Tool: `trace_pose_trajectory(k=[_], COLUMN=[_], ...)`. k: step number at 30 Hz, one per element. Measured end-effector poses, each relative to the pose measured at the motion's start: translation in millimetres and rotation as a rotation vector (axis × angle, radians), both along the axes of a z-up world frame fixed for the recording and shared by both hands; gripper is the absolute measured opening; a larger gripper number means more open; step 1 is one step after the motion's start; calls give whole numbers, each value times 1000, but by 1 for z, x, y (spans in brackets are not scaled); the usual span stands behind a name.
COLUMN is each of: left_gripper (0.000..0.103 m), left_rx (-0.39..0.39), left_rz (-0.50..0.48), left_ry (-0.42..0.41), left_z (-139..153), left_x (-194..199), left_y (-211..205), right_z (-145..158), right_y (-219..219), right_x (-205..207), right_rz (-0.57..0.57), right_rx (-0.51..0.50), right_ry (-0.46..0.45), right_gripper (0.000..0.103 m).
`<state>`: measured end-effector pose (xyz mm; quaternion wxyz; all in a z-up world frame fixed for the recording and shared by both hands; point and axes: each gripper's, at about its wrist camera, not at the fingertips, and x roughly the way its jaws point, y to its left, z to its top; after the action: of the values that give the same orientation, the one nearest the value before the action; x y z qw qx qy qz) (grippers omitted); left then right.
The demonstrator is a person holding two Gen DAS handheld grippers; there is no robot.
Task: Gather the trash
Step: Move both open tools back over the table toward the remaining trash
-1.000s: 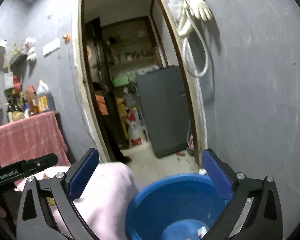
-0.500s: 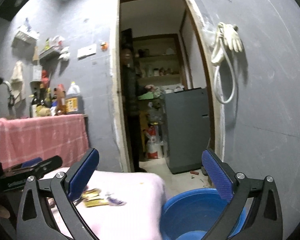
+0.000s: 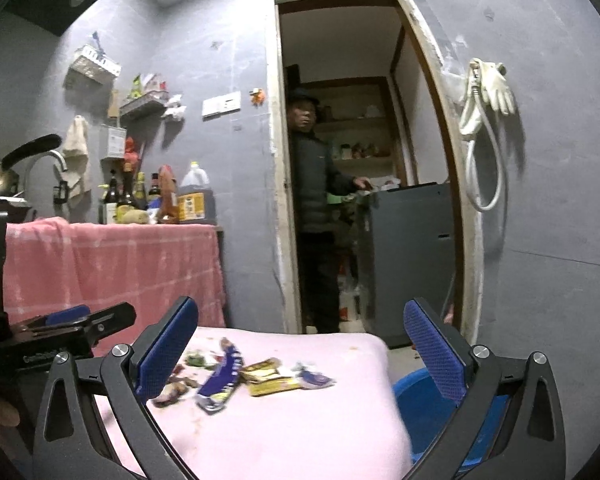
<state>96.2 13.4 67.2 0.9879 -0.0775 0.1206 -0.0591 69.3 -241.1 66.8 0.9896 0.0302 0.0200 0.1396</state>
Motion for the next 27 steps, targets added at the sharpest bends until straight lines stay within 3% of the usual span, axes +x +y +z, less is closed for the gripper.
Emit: trace_pose_trajectory(k=[16,27], left_gripper=[100,100], left_rx=[20,-6], left_rz=[100,113], left_ry=[73,143], left_z=[-33,-41], left_x=[-5,5], left_y=[55,68], right_z=[-23,-33], right_y=[66,74], right_x=[17,40], right_rz=[81,100], right_rx=[-114,-152], right_ry=[100,225], right_gripper=[103,103])
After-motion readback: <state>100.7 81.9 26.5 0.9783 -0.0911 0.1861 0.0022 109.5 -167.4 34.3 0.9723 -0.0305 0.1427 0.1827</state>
